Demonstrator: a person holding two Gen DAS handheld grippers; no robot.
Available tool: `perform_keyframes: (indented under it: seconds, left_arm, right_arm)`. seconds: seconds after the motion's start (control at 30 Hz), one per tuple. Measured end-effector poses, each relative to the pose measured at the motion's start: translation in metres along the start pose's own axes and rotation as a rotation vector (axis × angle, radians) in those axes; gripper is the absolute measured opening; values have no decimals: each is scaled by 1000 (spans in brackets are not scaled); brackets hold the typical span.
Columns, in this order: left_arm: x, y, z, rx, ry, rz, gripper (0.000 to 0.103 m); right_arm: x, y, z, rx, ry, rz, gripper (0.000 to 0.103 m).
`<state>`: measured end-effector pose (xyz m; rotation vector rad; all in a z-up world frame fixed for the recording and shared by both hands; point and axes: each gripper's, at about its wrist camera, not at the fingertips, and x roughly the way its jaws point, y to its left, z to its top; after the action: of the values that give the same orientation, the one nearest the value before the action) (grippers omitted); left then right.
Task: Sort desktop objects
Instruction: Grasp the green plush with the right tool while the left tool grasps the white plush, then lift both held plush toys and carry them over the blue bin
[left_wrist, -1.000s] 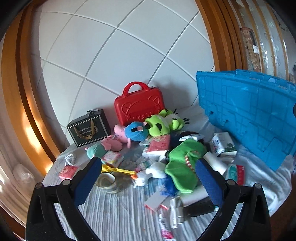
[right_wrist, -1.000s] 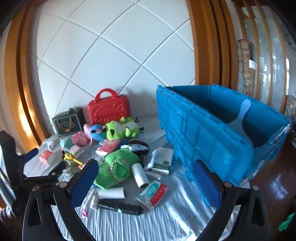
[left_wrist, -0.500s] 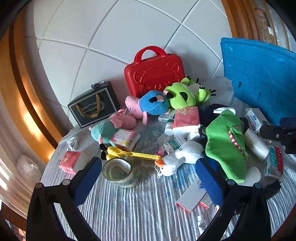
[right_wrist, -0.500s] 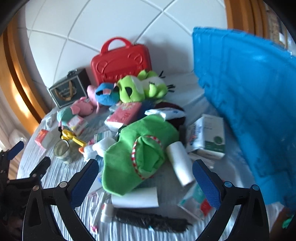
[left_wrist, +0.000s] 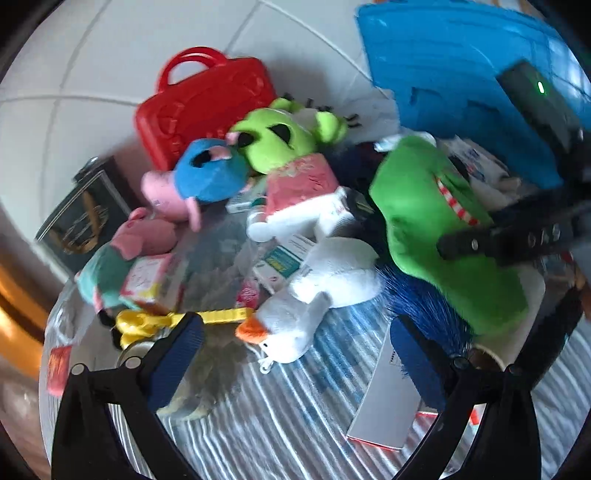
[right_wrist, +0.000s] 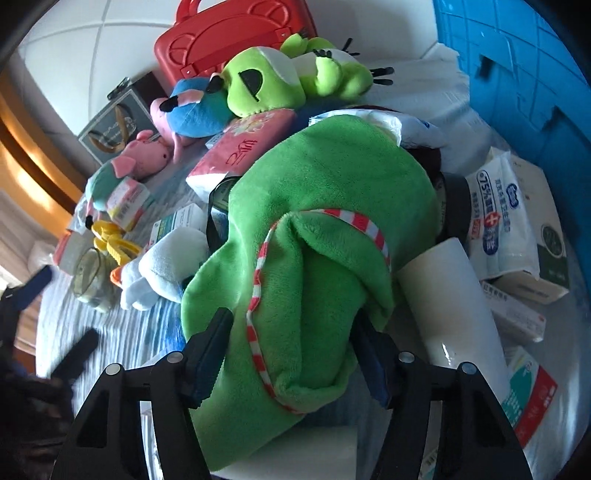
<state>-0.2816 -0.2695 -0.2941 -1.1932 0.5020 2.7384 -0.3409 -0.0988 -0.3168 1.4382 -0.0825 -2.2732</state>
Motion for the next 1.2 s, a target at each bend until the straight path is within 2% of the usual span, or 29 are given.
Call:
perform_keyframes:
  seconds: [0.07,0.17,0.23,0.33,0.4,0.5,0.57,0.67,0.73,0.8,0.87,1.0,1.2]
  left_arm:
    - [12,-4,1,100,-3,-51,101]
    - [30,-4,4,184,9,-130,84]
    - [44,-1,4,222,39,-157,67]
    - [61,7,2,247,60,-150,65]
    - [72,10,1,237,81,-171,60]
    - [77,9,-2,223,63,-151,60]
    - [73,12,-1,163,57,-184,55]
    - [66,13,-2,101,47,-150,45]
    - [58,16,-4,59,45,-142,40]
    - [51,19,-6,20,47,-149,39]
    - [42,16,-9,21,38,-120,39]
    - [23,17,-10,-19,-3,-123,39]
    - [-8,25,6,-48,-87,-96,38]
  right_arm:
    - [-2,-2,1,9,0,10,64]
    - [-6,-6,0,34,-5,19,64]
    - [-8,-9,-1,53,-10,19,65]
    - [-7,-12,-1,73,-12,29,65]
    - [-4,-10,-1,68,-12,25,65]
    - [3,-6,2,69,-15,26,66]
    - [7,-3,4,61,-15,17,66]
    - [16,3,6,32,-3,-8,65]
    - [9,7,6,7,-22,-20,30]
    - [-7,9,4,-21,-57,-24,24]
    - [-19,9,1,-23,-82,-24,22]
    - [-50,21,-2,-77,-147,-49,21]
    - [-89,43,10,-137,-239,-40,21]
